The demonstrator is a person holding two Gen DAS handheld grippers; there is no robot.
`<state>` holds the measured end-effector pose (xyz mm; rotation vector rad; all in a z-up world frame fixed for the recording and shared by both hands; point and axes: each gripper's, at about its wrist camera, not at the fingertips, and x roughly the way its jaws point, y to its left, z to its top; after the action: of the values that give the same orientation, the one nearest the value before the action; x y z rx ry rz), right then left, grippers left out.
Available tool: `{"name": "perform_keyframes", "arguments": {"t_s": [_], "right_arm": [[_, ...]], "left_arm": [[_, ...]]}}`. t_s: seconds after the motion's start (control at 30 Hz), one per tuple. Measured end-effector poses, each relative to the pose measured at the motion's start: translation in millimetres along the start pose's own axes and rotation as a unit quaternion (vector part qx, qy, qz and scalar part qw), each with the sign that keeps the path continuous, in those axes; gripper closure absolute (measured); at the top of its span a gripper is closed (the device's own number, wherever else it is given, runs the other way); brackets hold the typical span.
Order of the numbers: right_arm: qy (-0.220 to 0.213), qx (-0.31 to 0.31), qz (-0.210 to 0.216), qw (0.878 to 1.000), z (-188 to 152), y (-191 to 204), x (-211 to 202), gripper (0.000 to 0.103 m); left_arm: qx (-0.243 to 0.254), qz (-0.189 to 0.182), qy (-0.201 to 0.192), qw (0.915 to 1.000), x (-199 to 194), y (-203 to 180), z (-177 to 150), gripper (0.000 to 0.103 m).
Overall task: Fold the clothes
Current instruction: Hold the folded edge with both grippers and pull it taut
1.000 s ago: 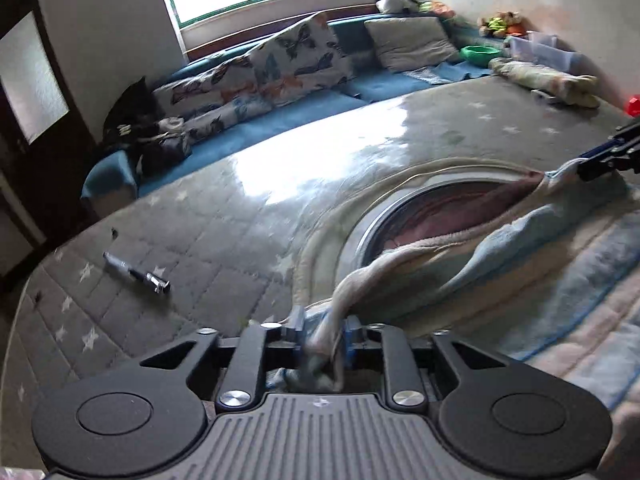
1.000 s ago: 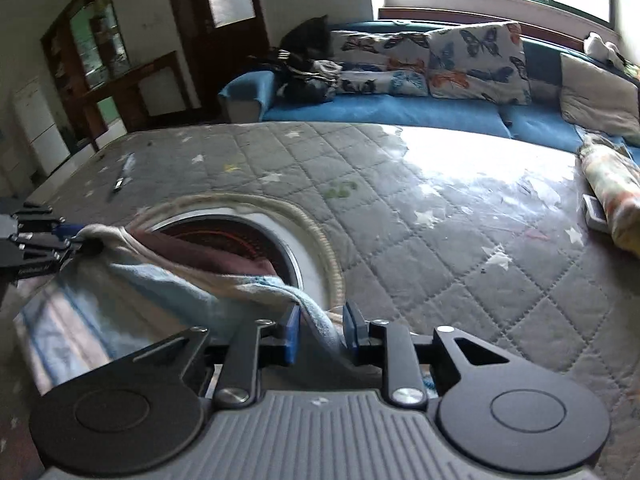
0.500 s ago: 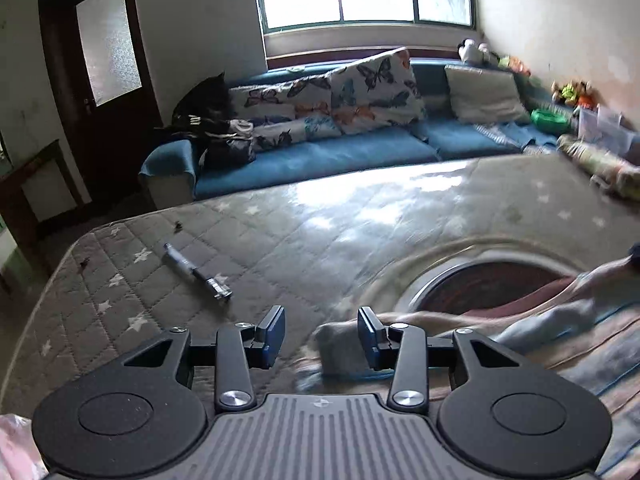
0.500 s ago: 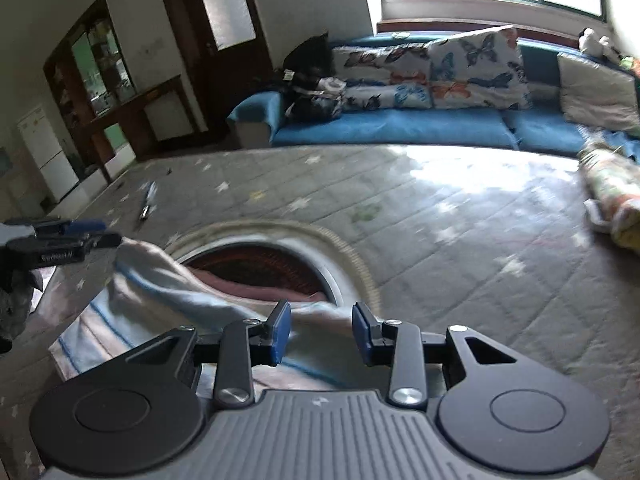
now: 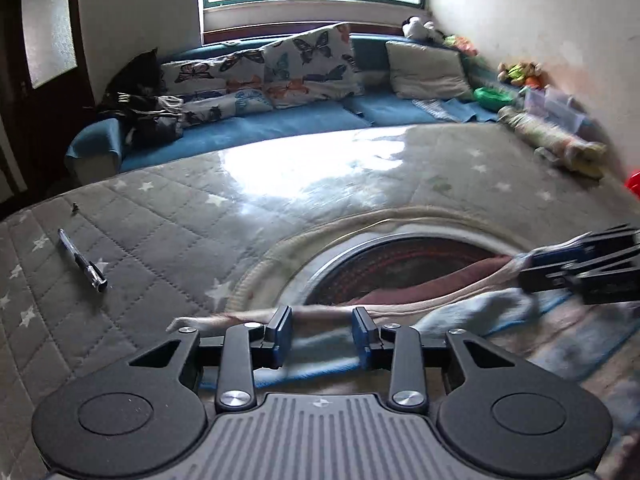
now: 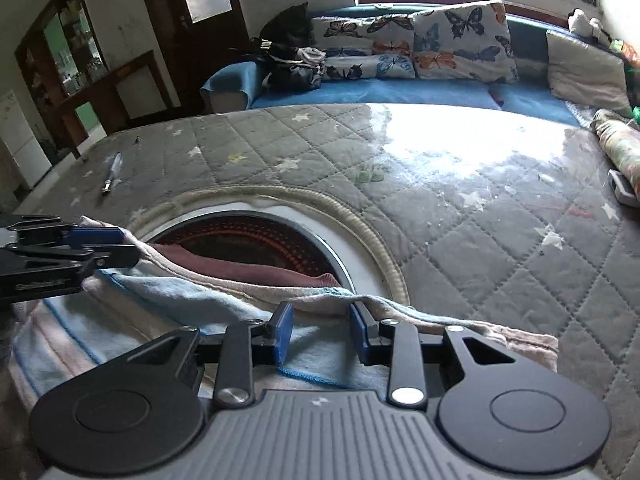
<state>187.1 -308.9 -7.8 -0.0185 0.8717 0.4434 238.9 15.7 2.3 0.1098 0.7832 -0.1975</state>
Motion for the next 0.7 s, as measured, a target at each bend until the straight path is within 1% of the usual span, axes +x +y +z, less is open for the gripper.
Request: {"name": "perform_keyframes", "arguments": {"t_s": [0.1, 0.2, 0.3, 0.37, 0.5, 0.6, 0.7], "right_arm": [[-0.005, 0.009, -0.002, 1.0, 1, -3, 0, 0.073], [-0.01, 0.018, -0.002, 1.0, 4, -3, -2, 0.072], [-0.015, 0.003, 0.008, 1.0, 6, 7, -4, 0.072], [-0.009, -0.007, 0.014, 1.0, 7, 14, 1, 0.072], [-0.007, -0.023, -0.001, 1.0, 10, 23, 16, 0.073], [-0.007, -0.018, -0.007, 1.0, 14, 25, 16, 0.073], [-0.017, -0.024, -0.008, 1.0, 14, 30, 10, 0.072]], "left_arm": [[-0.024, -0.006, 0.0, 0.9997, 8, 6, -3, 0.065], [-0.025, -0.005, -0.003, 0.9997, 7, 7, -4, 0.065], [-0.024, -0.005, -0.006, 0.9997, 6, 8, -6, 0.065], [-0.026, -0.005, -0.006, 0.9996, 5, 8, -6, 0.065], [-0.034, -0.003, -0.006, 0.9994, 4, 9, -6, 0.065], [-0.039, 0.0, -0.012, 0.9992, -5, 9, -5, 0.066], [-0.036, -0.013, -0.03, 0.9988, -20, 2, -6, 0.066]]}}
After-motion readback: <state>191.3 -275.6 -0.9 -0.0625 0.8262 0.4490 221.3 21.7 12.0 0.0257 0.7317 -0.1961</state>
